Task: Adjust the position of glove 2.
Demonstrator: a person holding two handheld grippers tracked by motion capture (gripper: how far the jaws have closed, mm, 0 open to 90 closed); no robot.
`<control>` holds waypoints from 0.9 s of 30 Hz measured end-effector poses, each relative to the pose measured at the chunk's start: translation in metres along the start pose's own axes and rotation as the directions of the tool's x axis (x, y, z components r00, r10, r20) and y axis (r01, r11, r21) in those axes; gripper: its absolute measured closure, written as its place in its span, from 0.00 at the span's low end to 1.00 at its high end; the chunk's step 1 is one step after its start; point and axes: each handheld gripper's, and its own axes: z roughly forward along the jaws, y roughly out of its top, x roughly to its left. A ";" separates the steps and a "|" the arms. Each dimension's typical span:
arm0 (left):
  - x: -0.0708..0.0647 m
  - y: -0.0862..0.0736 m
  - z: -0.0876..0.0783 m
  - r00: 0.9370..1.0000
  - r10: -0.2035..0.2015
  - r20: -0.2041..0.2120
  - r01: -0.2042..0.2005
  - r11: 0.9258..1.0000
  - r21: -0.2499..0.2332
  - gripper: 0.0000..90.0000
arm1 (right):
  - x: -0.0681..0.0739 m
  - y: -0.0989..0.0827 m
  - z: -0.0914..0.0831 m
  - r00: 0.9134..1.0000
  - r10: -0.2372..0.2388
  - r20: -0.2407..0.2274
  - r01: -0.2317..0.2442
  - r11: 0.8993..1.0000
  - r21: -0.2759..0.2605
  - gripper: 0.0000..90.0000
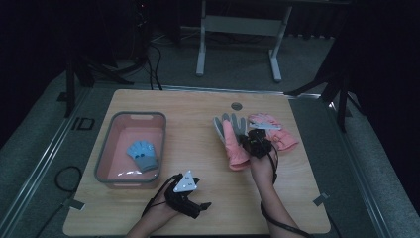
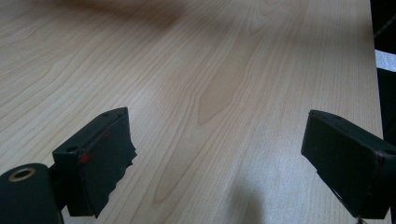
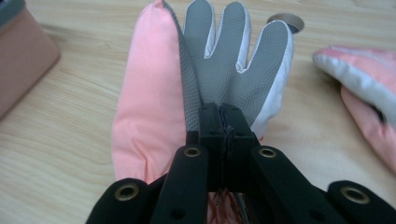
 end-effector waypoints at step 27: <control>-0.003 0.001 0.006 0.999 0.031 0.004 -0.031 0.999 0.015 0.10 | 0.015 -0.065 0.008 0.975 0.207 0.075 -0.209 0.978 0.016 0.97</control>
